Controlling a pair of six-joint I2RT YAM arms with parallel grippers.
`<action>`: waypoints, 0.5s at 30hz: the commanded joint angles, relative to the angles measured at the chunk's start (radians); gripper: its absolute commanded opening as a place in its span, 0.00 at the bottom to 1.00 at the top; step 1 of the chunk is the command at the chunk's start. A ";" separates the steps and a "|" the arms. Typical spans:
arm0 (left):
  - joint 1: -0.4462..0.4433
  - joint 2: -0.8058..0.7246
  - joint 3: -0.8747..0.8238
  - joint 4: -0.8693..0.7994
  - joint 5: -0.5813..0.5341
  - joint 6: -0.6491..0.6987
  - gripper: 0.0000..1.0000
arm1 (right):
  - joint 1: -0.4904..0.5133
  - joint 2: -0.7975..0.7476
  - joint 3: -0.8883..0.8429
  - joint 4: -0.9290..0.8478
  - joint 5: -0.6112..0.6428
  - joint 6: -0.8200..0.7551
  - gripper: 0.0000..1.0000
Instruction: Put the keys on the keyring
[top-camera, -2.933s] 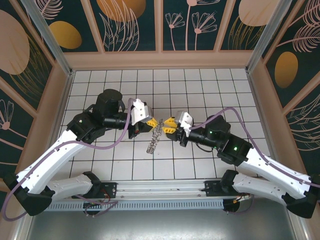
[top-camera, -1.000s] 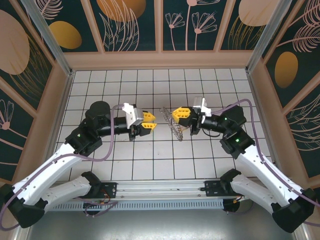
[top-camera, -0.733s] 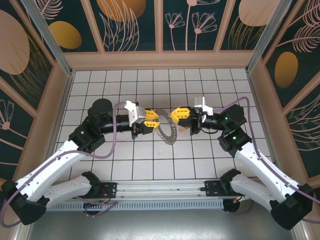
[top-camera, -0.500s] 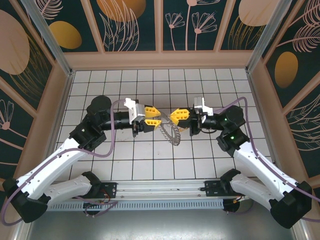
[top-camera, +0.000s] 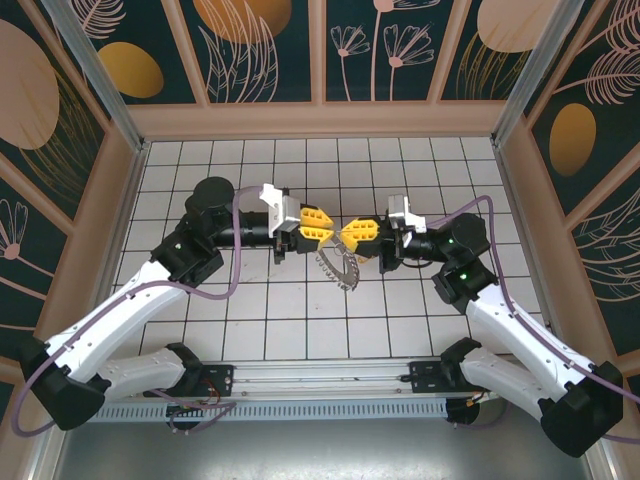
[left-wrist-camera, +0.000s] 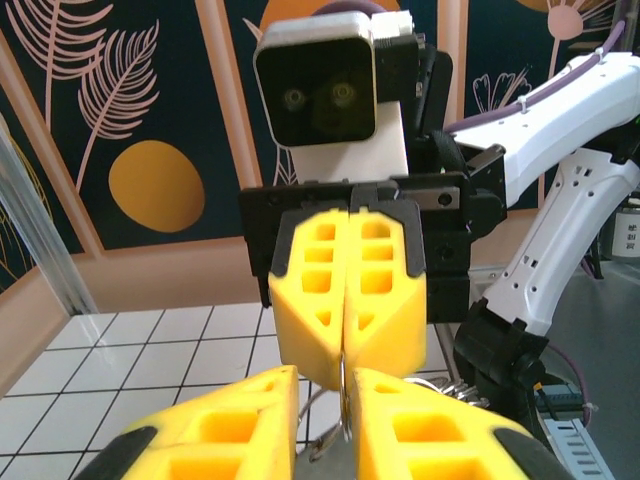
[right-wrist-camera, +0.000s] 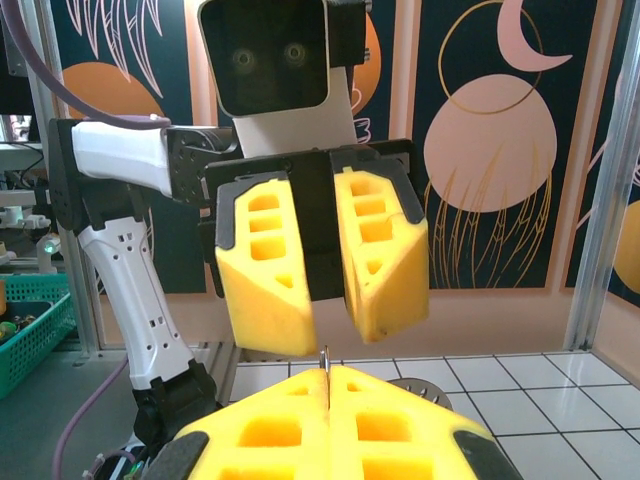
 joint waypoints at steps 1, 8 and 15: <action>-0.004 0.017 0.041 -0.014 0.034 0.009 0.18 | -0.003 -0.018 -0.002 0.067 0.002 0.005 0.00; -0.004 0.038 0.064 -0.092 0.037 0.033 0.17 | -0.004 -0.030 -0.005 0.059 0.022 -0.004 0.00; -0.004 0.041 0.068 -0.136 0.040 0.044 0.22 | -0.004 -0.033 -0.005 0.068 0.022 0.002 0.00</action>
